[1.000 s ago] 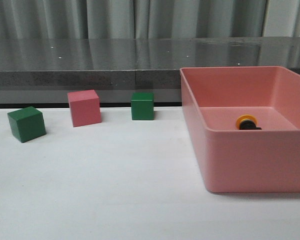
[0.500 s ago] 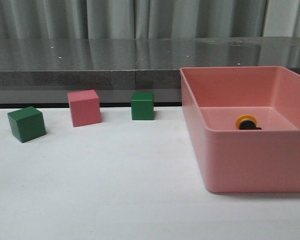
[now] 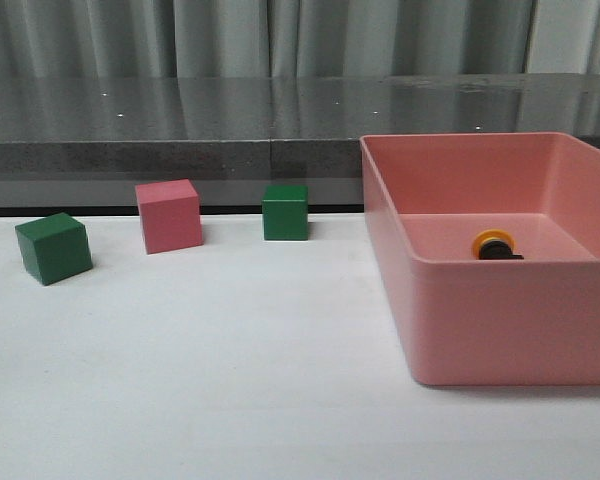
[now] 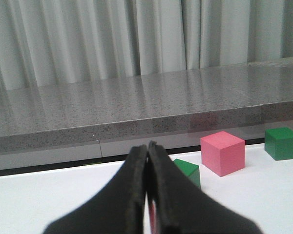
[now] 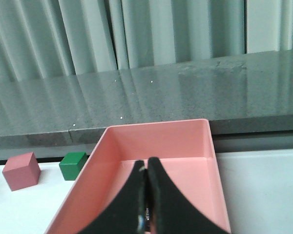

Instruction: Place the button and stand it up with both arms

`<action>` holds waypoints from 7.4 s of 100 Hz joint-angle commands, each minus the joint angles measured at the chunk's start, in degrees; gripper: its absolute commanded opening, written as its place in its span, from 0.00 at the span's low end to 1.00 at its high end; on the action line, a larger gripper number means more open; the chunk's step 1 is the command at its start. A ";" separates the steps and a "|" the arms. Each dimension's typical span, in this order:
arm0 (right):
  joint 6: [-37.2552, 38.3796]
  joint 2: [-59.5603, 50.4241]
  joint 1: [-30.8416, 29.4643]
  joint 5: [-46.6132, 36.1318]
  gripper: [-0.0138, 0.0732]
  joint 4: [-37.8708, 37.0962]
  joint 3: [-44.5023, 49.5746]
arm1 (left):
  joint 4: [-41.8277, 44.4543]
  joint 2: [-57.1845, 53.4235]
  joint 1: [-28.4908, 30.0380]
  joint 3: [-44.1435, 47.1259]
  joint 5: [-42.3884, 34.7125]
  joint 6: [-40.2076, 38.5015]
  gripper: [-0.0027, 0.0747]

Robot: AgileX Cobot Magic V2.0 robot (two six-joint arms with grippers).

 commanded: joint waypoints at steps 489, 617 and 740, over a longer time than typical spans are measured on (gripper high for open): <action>-38.29 90.11 15.93 38.18 0.09 18.49 -85.97 | -0.31 -1.71 -0.40 2.57 -4.76 -0.22 0.01; -26.11 16.44 2.28 -4.38 0.09 10.32 -3.44 | -0.72 -1.71 -0.40 2.57 -5.21 -0.22 0.01; -26.11 16.32 2.28 -4.48 0.09 10.32 -3.44 | -56.81 97.02 -0.26 -80.89 72.79 72.81 0.54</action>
